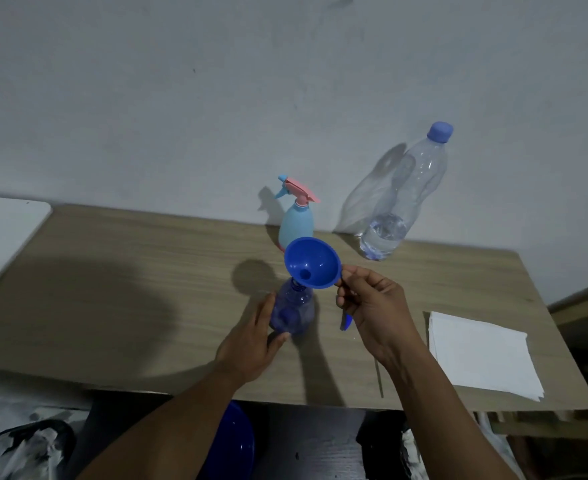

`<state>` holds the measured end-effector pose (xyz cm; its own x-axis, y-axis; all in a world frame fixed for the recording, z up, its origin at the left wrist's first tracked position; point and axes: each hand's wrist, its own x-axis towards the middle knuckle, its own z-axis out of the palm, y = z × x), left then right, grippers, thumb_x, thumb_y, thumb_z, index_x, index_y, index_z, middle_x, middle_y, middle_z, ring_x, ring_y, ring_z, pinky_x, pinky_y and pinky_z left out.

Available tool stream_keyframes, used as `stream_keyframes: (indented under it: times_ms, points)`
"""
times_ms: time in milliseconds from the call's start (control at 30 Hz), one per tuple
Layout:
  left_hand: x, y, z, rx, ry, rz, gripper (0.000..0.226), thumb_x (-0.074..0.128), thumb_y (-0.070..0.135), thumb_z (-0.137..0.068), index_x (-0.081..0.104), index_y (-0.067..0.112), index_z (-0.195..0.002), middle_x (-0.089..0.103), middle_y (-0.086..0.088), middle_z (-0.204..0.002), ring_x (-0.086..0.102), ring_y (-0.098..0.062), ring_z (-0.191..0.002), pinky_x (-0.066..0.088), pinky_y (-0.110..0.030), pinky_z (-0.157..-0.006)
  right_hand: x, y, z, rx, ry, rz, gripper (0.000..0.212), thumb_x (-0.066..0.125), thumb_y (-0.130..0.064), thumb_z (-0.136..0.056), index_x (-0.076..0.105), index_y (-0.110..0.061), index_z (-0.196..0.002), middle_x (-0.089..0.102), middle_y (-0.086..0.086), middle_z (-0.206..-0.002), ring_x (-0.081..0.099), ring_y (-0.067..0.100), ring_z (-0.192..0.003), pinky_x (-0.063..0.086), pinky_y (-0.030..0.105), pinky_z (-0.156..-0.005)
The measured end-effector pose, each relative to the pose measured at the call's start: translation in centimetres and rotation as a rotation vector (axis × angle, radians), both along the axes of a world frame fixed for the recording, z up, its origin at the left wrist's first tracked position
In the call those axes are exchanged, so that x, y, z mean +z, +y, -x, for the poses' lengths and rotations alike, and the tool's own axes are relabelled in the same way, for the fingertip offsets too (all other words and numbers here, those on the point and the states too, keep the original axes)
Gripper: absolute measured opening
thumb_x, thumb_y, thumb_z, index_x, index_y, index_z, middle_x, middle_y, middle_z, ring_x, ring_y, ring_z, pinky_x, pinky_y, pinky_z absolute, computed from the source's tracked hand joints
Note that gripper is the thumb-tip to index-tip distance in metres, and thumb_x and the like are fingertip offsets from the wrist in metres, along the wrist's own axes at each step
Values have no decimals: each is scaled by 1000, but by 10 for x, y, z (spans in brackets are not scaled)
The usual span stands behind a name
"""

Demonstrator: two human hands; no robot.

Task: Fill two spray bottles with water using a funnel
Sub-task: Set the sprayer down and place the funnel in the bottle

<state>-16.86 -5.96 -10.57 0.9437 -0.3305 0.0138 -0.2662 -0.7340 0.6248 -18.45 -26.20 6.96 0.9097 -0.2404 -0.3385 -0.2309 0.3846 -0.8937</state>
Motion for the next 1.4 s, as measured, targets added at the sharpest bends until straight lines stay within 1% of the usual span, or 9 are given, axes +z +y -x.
stream_keyframes:
  times_ms: [300, 633, 867, 1000, 1067, 1167, 1233, 1300, 1400]
  points:
    - [3, 0, 1, 9, -33, 84, 78, 52, 57, -92, 13, 27, -153, 38, 3, -149, 54, -13, -122, 52, -33, -95, -8, 6, 3, 13, 15, 185, 10, 66, -7, -92, 76, -9, -93, 69, 6, -70, 57, 14, -64, 53, 27, -64]
    - [3, 0, 2, 5, -38, 96, 81, 51, 59, -91, 9, 30, -154, 41, 3, -147, 55, -8, -117, 54, -32, -92, -8, 6, 3, 20, 3, 262, 10, 67, -10, -92, 74, -7, -99, 75, 8, -79, 61, 15, -68, 54, 29, -66]
    - [3, -1, 4, 25, -35, 134, 82, 57, 56, -90, 13, 28, -154, 40, 6, -149, 52, -7, -125, 49, -27, -99, -12, -8, 8, -53, 20, 219, 15, 66, -17, -94, 71, -3, -97, 76, 16, -89, 62, 19, -70, 55, 35, -69]
    - [0, -6, 32, 200, -5, 169, 82, 48, 61, -90, 17, 19, -153, 27, -4, -157, 36, -17, -141, 36, -28, -110, -19, -39, 12, -114, 72, 224, 17, 64, -16, -95, 69, 0, -96, 75, 14, -88, 65, 11, -61, 53, 29, -61]
    - [-1, -18, 59, 313, -28, 192, 78, 45, 62, -91, 24, 14, -149, 30, -9, -153, 39, -24, -139, 39, -35, -110, -23, -61, 13, -126, 97, 221, 15, 63, -15, -96, 69, -2, -95, 74, 14, -89, 65, 14, -66, 54, 30, -65]
    - [9, -47, 97, 289, -116, 180, 73, 45, 66, -90, 40, 12, -139, 41, -7, -142, 48, -22, -128, 48, -40, -101, -27, -98, 5, -121, 122, 240, 14, 64, -17, -95, 71, -4, -96, 75, 14, -93, 65, 19, -76, 55, 31, -69]
    - [25, -76, 102, 243, -110, 163, 66, 53, 62, -88, 45, 17, -135, 47, -1, -136, 53, -15, -120, 50, -27, -95, -26, -123, -4, -124, 111, 271, 12, 65, -17, -95, 71, -7, -94, 73, 14, -91, 64, 20, -77, 55, 32, -70]
    - [60, -115, 87, 240, -60, 257, 56, 66, 44, -88, 49, 17, -134, 53, 2, -132, 52, -1, -110, 42, -7, -91, -19, -146, -18, -114, 62, 305, 10, 66, -16, -94, 71, -8, -96, 70, 10, -85, 61, 20, -78, 55, 33, -70]
    - [105, -173, 32, 163, -25, 412, 53, 64, 34, -93, 42, 22, -139, 49, 12, -134, 49, 0, -120, 42, -19, -102, -5, -177, -48, -68, -14, 460, 22, 65, -15, -94, 68, -5, -114, 69, 1, -91, 63, 17, -81, 58, 33, -75]
